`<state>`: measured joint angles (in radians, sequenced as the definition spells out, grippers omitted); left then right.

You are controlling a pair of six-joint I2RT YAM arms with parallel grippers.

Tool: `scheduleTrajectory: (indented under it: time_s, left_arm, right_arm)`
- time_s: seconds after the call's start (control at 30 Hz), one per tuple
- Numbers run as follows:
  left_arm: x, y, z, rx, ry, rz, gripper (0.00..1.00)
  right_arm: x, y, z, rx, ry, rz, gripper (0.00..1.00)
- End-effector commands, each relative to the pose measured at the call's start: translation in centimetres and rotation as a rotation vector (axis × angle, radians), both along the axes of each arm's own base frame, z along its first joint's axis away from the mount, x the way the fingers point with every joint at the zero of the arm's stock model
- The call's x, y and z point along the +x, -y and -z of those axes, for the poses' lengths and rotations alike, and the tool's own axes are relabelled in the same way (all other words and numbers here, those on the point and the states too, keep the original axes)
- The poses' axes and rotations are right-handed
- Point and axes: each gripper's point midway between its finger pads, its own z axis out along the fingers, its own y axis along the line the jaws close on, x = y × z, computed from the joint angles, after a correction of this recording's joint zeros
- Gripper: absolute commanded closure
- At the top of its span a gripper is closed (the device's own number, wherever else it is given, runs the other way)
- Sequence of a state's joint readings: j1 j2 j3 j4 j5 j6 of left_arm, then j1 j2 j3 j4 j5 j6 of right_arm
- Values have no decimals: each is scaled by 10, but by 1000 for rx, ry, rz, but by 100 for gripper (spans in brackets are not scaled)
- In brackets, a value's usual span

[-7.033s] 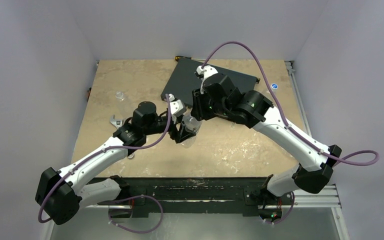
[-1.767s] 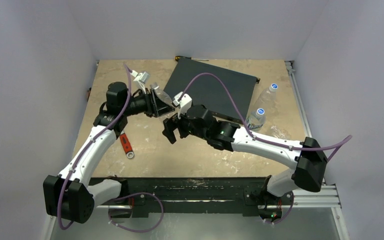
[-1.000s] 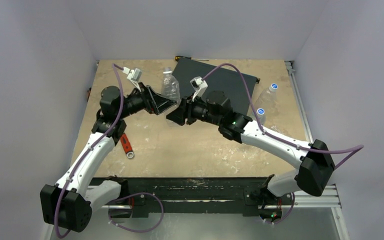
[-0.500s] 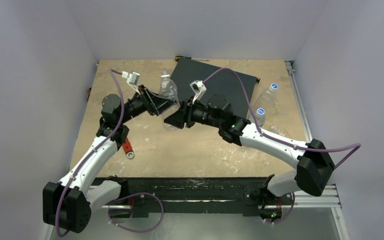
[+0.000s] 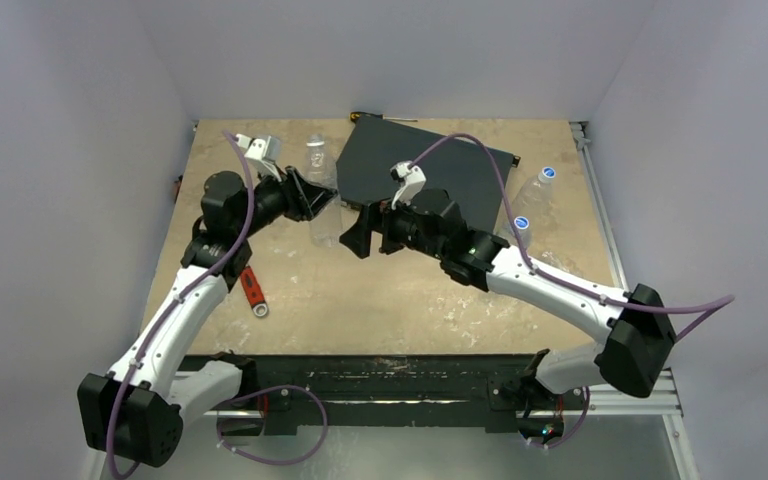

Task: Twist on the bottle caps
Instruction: Pick up the plastic bottle at the center of the board.

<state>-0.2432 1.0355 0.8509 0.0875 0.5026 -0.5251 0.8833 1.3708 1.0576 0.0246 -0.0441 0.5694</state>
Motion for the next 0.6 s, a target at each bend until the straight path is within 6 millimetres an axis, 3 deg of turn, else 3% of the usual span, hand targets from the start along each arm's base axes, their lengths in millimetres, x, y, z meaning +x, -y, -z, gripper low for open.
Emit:
scheduleTrajectory:
  time_s: [0.0,0.1,0.27,0.57]
  left_arm:
    - [14,-43,-17,243,112,-193,62]
    - [12,-55,-32,292,163,-243,62]
    - [-6,-51,-58,292,255,-193,62]
    - [-35,-39,-62,305,344,-72,62]
  right_arm:
    - [35,26,4,-197,59,177,2]
    - [56,26,38,-344,43,230,5]
    - [79,12,84,-514,-17,241,20]
    - [100,-13,142,-633,-90,229,35]
